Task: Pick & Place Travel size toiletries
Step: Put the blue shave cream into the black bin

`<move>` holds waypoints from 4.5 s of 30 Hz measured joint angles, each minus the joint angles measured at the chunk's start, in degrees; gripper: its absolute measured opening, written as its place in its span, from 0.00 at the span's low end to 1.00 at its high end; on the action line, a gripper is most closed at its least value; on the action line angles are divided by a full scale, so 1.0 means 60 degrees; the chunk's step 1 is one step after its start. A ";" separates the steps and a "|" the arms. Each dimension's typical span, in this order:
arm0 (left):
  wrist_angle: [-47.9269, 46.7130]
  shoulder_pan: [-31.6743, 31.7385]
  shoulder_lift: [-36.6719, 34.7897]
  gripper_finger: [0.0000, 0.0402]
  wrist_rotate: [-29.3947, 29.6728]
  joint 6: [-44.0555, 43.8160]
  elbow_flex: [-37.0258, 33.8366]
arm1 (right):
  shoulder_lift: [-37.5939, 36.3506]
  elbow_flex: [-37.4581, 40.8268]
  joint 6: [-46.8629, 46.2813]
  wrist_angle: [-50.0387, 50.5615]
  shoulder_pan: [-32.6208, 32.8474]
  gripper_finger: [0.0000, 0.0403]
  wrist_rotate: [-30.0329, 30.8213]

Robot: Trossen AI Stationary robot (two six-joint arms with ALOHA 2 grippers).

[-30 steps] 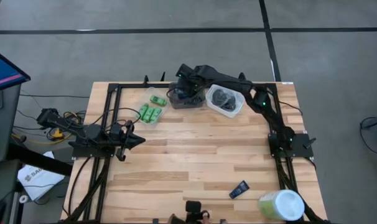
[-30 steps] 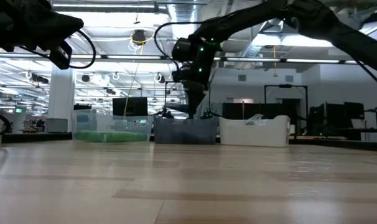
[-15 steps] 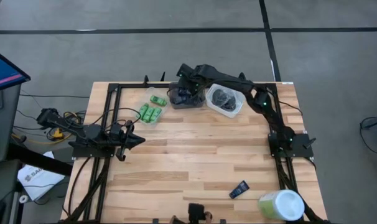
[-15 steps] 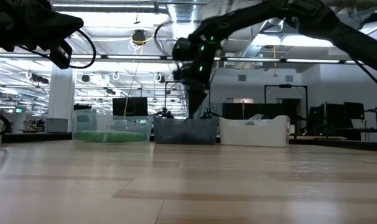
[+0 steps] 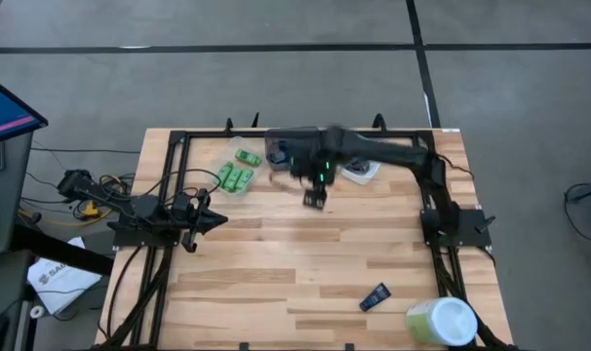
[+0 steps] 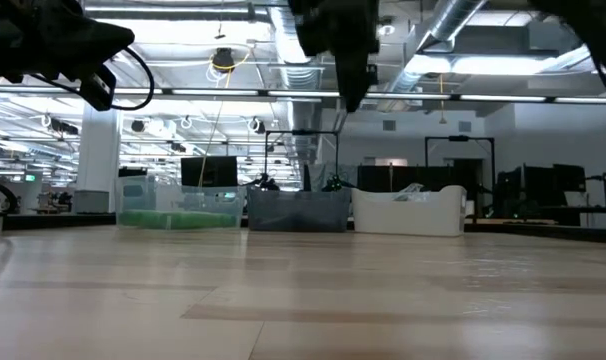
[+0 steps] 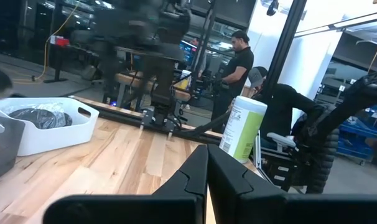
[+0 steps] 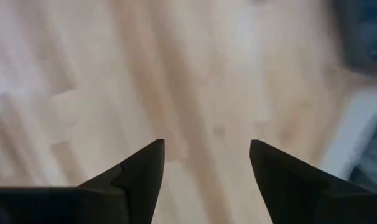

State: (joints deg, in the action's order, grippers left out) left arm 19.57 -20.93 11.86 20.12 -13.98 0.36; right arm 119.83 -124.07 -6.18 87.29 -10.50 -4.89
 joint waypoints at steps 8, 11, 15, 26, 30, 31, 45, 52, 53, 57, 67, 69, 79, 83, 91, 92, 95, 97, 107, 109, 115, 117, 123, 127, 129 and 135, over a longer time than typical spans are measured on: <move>0.0045 0.0000 0.0051 0.00 0.0000 0.0000 0.0000 | -0.0945 0.2355 -0.1502 -0.0099 0.2504 0.53 0.0281; 0.0050 0.0000 0.0050 0.00 0.0000 0.0000 0.0000 | -0.1389 0.3514 -0.2332 -0.0163 0.3474 0.52 0.0249; 0.0049 0.0000 0.0051 0.00 0.0000 -0.0001 0.0000 | -0.2101 0.4951 -0.3424 -0.0369 0.4802 0.54 0.0249; 0.0109 0.0000 0.0051 0.00 0.0000 -0.0003 0.0000 | -0.2914 0.7502 -0.3037 -0.3855 0.7975 0.66 0.0053; 0.0127 0.0000 0.0051 0.00 0.0000 0.0000 0.0000 | -0.2911 0.8138 -0.2526 -0.5647 0.8461 0.66 0.0056; 0.0132 0.0000 0.0051 0.00 0.0000 0.0000 0.0000 | -0.2914 0.8303 -0.2502 -0.5996 0.8513 0.66 0.0058; 0.0191 0.0000 0.0051 0.00 0.0000 -0.0003 0.0000 | -0.2911 0.9703 -0.3223 -0.7769 0.8542 0.66 0.0104; 0.0191 0.0000 0.0051 0.00 0.0000 0.0000 0.0000 | -0.2907 0.9922 -0.3226 -0.7922 0.8692 0.66 0.0320; 0.0191 0.0000 0.0051 0.00 0.0000 0.0000 0.0000 | -0.2907 0.9961 -0.3227 -0.7926 0.8689 0.66 0.0322; 0.0191 0.0000 0.0051 0.00 0.0000 0.0000 0.0000 | -0.2903 1.0201 -0.3227 -0.8309 0.8689 0.66 0.0324; 0.0230 0.0000 0.0051 0.00 0.0000 0.0000 0.0000 | -0.2896 1.0560 -0.3241 -0.8727 0.8756 0.65 0.1099; 0.0238 -0.0003 0.0051 0.00 0.0000 -0.0003 0.0000 | -0.2816 1.0553 -0.3183 -0.8797 0.8746 0.64 0.1290; 0.0263 0.0000 0.0051 0.00 0.0000 -0.0002 0.0000 | -0.2014 1.0213 -0.3459 -0.8598 0.8659 0.58 0.1059; 0.0260 0.0000 0.0051 0.00 0.0000 -0.0004 0.0000 | -0.2012 1.0012 -0.3464 -0.8264 0.8614 0.47 0.1171; 0.0263 0.0000 0.0051 0.00 0.0000 -0.0001 0.0002 | -0.1959 0.9732 -0.3758 -0.8021 0.8373 0.29 0.1018; 0.0267 0.0000 0.0051 0.00 0.0000 0.0000 0.0000 | -0.1952 0.9660 -0.3857 -0.8043 0.8315 0.29 0.0988; 0.0267 0.0000 0.0051 0.00 0.0000 0.0000 0.0003 | -0.1952 0.9406 -0.3952 -0.7895 0.8112 0.29 0.0989; 0.0271 0.0000 0.0051 0.00 -0.0001 0.0000 0.0000 | -0.1952 0.9160 -0.3919 -0.7864 0.7914 0.29 0.0992; 0.0322 0.0000 0.0051 0.00 0.0000 -0.0002 0.0002 | -0.1956 0.7220 -0.1807 -0.7823 0.6019 0.29 0.0104; 0.0325 0.0000 0.0051 0.00 0.0000 0.0000 0.0000 | -0.1960 0.6816 -0.1320 -0.7832 0.5483 0.29 -0.0182; 0.0325 0.0000 0.0051 0.00 0.0000 0.0000 0.0001 | -0.1963 0.5710 -0.0086 -0.7838 0.3836 0.29 -0.0556; 0.0325 0.0000 0.0051 0.00 0.0000 -0.0002 0.0001 | -0.1963 0.5345 0.0451 -0.7841 0.3294 0.29 -0.0586; 0.0327 0.0000 0.0051 0.00 0.0000 -0.0002 0.0003 | -0.1985 0.4700 0.1481 -0.8710 0.1634 0.29 -0.0596; 0.0329 0.0000 0.0051 0.00 0.0000 -0.0001 0.0002 | -0.1985 0.4494 0.2340 -0.9432 0.0576 0.29 -0.0396; 0.0328 0.0000 0.0051 0.00 0.0000 -0.0001 0.0001 | -0.1972 0.4455 0.2702 -0.9863 0.0075 0.29 -0.0169; 0.0329 0.0000 0.0051 0.00 0.0000 -0.0002 0.0004 | -0.1960 0.4454 0.4056 -1.0528 -0.1269 0.29 -0.0097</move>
State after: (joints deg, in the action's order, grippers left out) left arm 21.54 -20.93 12.16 20.12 -13.99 0.38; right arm 108.07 -97.34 18.16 24.12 -18.12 -5.48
